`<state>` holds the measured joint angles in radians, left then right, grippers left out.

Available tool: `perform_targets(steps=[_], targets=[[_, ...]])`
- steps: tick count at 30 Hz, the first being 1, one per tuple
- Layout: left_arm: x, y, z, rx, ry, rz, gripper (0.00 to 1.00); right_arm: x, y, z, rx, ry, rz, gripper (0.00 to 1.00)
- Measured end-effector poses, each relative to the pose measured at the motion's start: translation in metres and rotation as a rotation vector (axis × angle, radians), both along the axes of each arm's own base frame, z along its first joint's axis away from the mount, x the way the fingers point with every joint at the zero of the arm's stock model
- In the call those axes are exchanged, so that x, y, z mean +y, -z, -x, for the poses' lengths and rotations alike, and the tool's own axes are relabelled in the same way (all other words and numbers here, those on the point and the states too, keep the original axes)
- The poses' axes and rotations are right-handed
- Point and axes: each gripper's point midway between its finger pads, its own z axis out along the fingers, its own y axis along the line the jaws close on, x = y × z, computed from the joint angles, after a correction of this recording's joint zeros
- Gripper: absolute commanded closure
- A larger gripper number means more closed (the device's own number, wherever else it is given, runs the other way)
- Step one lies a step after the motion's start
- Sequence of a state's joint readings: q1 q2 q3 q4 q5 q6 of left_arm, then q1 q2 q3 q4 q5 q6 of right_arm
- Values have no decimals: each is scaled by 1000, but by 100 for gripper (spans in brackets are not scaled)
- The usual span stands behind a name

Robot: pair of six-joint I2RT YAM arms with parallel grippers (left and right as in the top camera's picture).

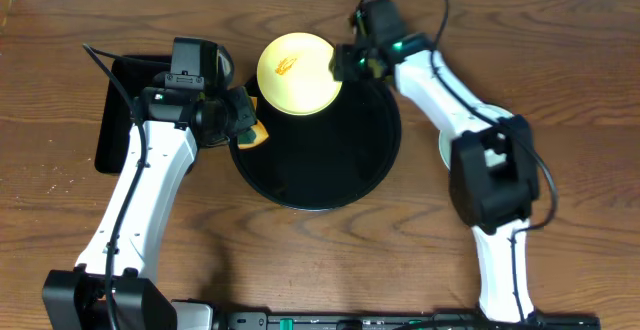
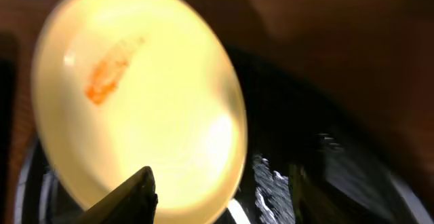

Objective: Clean dirty plates on tray and stack at the side
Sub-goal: 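Move the right gripper to the yellow plate and grip its rim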

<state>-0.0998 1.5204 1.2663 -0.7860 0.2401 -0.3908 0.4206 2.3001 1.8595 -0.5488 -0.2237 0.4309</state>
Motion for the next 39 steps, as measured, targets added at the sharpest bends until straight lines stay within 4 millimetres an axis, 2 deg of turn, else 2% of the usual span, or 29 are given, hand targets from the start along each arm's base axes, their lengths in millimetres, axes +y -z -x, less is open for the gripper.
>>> perform_targets(steps=[5,9,10,16,26,39], targets=[[3,0,0,-2,-7,-15,92,13,27,6,34,9,18,48],[4,1,-1,-3,-11,-24,92,24,36,13,40,19,45,55],[5,1,-1,-3,-12,-27,92,27,37,15,39,19,53,59],[6,1,-1,-3,-12,-32,93,31,43,28,63,40,108,99],[6,1,-1,-4,-12,-32,92,10,51,61,213,35,214,99],[6,1,-1,-9,7,-44,93,-23,50,133,448,-191,371,99]])
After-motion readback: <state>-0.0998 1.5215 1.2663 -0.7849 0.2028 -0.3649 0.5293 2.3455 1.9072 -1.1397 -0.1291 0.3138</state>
